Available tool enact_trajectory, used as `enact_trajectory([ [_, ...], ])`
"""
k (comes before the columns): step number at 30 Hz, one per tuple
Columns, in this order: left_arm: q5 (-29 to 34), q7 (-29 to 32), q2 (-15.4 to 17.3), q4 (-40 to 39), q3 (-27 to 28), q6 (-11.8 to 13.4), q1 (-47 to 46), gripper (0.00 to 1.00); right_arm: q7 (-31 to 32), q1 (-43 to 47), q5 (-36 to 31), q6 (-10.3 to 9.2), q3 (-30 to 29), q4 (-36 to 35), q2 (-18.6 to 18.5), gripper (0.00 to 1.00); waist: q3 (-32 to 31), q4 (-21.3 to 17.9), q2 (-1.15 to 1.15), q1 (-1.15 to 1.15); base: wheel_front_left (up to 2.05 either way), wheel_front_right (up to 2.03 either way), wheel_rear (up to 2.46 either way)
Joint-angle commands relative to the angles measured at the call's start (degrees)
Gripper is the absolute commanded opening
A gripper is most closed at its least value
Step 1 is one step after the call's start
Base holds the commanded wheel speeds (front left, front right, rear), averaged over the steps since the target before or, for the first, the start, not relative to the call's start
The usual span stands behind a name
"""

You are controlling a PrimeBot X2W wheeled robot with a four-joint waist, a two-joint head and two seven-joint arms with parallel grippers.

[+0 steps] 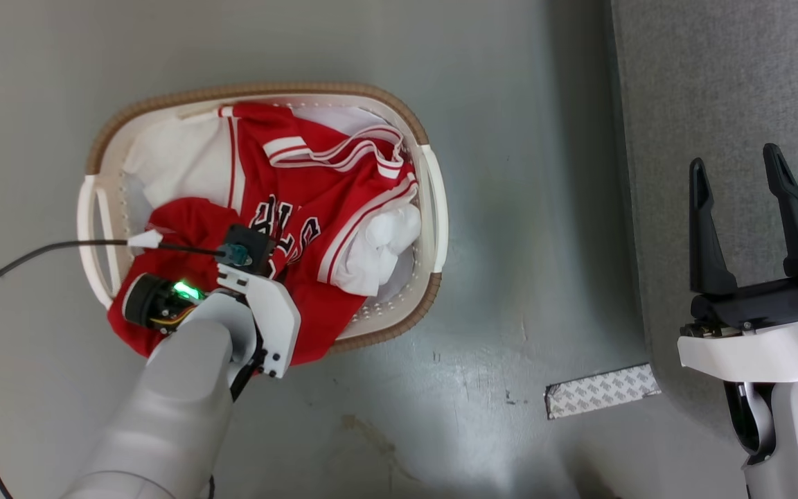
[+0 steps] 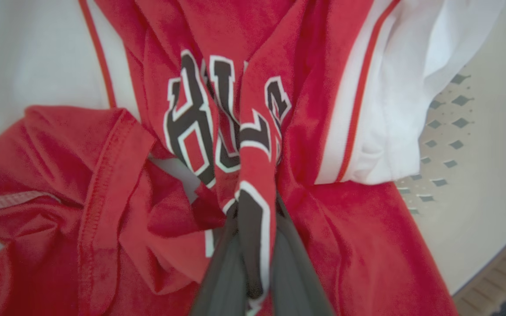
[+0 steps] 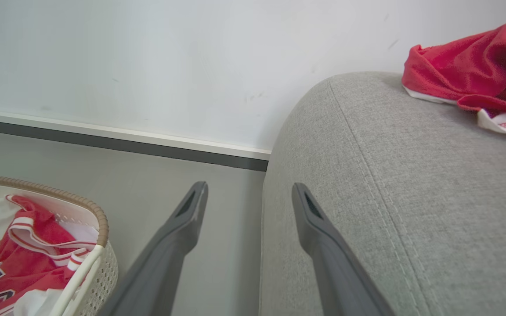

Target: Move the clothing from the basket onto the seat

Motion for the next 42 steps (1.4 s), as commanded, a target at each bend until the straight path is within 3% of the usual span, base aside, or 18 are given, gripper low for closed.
enact_trajectory([
  [1, -0.97, -0.84, 0.13, 0.3, 0.14, -0.05, -0.26, 0.0, 0.04, -0.56, -0.27, -0.15, -0.22, 0.16, -0.1, 1.0, -0.8, 0.23, 0.0, -0.01, 0.0, 0.0, 0.0],
  [11, -5.91, -8.61, -0.71, -1.75, 1.05, -0.63, 3.68, 0.0, 0.05, 1.67, 1.17, -0.15, 0.87, 3.61, -0.11, 1.0, -12.44, 3.05, 0.0, -0.01, 0.0, 0.0, 0.0],
  [20, -10.77, -10.55, 1.37, -12.64, -1.36, -0.62, 11.13, 0.0, 0.05, 5.78, 2.22, -0.15, 2.9, 7.66, -0.14, 1.0, -27.22, 4.9, 0.0, -0.01, 0.0, 0.0, 0.0],
  [29, -13.74, -8.52, 5.82, -31.78, -1.27, 0.5, 21.62, 0.0, 0.05, 11.57, 3.03, -0.15, 4.98, 11.18, -0.12, 1.0, -39.86, 6.08, 0.0, -0.01, 0.0, 0.0, 0.0],
  [35, -15.43, -2.46, 9.51, -49.42, -0.61, 4.02, 30.51, 0.0, 0.04, 14.46, 3.87, -0.15, 6.69, 12.16, -0.13, 1.0, -46.0, 5.84, 0.0, -0.01, 0.0, 0.0, 0.0],
  [36, -15.8, -0.1, 10.9, -55.62, -0.39, 5.44, 33.08, 0.0, 0.05, 15.09, 4.12, -0.15, 7.2, 12.17, -0.12, 1.0, -47.09, 5.82, 0.0, -0.01, 0.0, 0.0, 0.0],
  [42, -15.95, 5.71, 14.32, -69.03, 0.41, 8.94, 38.35, 0.0, 0.05, 15.31, 4.14, -0.15, 8.05, 11.65, -0.12, 1.0, -48.56, 6.02, 0.0, -0.01, 0.0, 0.0, 0.0],
])
